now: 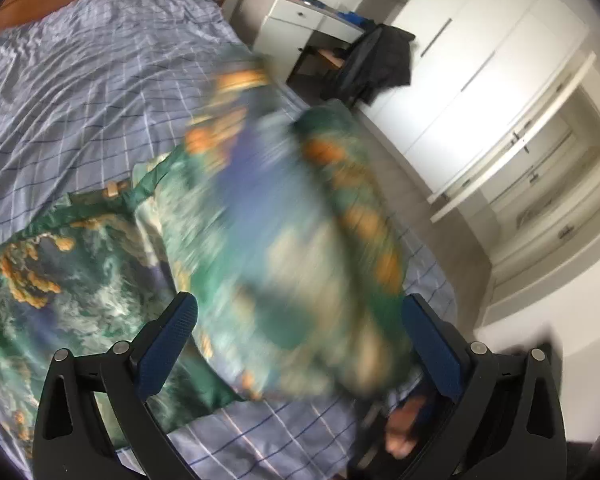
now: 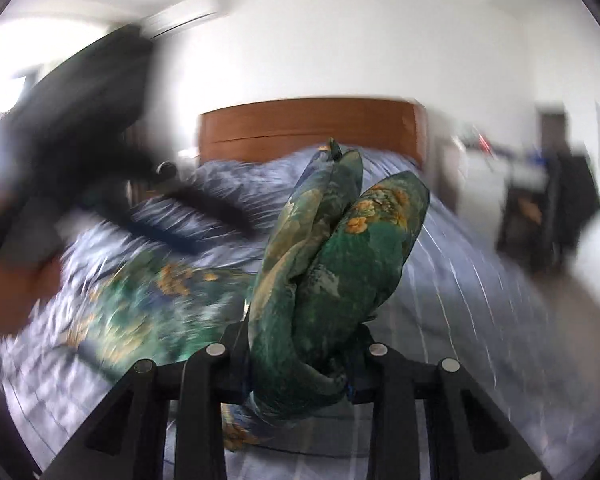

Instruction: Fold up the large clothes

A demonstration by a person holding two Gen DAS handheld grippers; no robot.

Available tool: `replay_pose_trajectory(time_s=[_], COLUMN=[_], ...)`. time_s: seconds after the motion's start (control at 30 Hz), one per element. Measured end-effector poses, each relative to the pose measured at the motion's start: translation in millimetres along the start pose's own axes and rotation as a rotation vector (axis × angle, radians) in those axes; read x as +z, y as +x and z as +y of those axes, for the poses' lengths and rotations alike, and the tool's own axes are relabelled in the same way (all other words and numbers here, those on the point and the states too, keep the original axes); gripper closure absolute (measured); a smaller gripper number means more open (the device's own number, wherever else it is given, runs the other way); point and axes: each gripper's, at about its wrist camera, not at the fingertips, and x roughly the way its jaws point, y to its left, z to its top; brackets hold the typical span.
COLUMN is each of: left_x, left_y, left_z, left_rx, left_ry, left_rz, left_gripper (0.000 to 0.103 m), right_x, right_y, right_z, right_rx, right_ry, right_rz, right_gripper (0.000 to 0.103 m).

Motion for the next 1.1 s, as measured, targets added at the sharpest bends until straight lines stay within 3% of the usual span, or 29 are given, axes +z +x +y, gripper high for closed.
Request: replay_pose_trajectory(time_s=[0.1,0.23,0.27,0.3,0.37,0.57,0.63,0.7,0.73,0.8,0.87,1.1], left_x=[0,-15,-20,-22,-27,-30,-34,-43,-45,-52,-58,-76], left_y=[-12,-13,-13,-13,-16,-49,-58,-60,-62,-63,-62,-77], left_z=[13,39,47,53,74,143,167,189,197,212,223,255], left_rx=[0.013,0.182,0.21,0.233,0.199,0.207,0.233,0.255,0.259,0.257,0.253,0.274], left_ry=[-0.047,-0.077,-0.077,-0.078,-0.11,-0.176,-0.189,-0.209,-0.22,-0.246,-0.258,-0.267], left_rz=[-0.002,0.027,0.029,0.029,0.031,-0.011,-0.017,-0.017,-0.019,-0.025,-0.032,-0.056], left_gripper=[0.001,0.004,0.025,0.057,0.068,0.07,0.07,0.069,0.069,0.069,0.069,0.069], right_x=[3,-5,-6,-7,-5,23,31,35,35,33,31,23], right_y=[2,1,1,1,5,-10,-10,9,17,43,65,108], right_z=[54,108,114,119,124,89,69,54,50,49,57,83], right_rx=[0.023,0.058,0.079,0.096,0.104,0.374,0.403,0.366,0.346,0.339,0.349,0.332], right_ry=[-0.189,-0.387,-0.409,-0.422,-0.433,-0.199,-0.106,-0.045,-0.036,-0.024,-0.018,0.041], right_rz=[-0.009,-0.034,-0.035,-0.033,-0.021,0.048,0.057,0.119,0.141,0.199,0.24,0.277], right_gripper=[0.071,0.071,0.071,0.071,0.065,0.038,0.038,0.038,0.039,0.056,0.062,0.068])
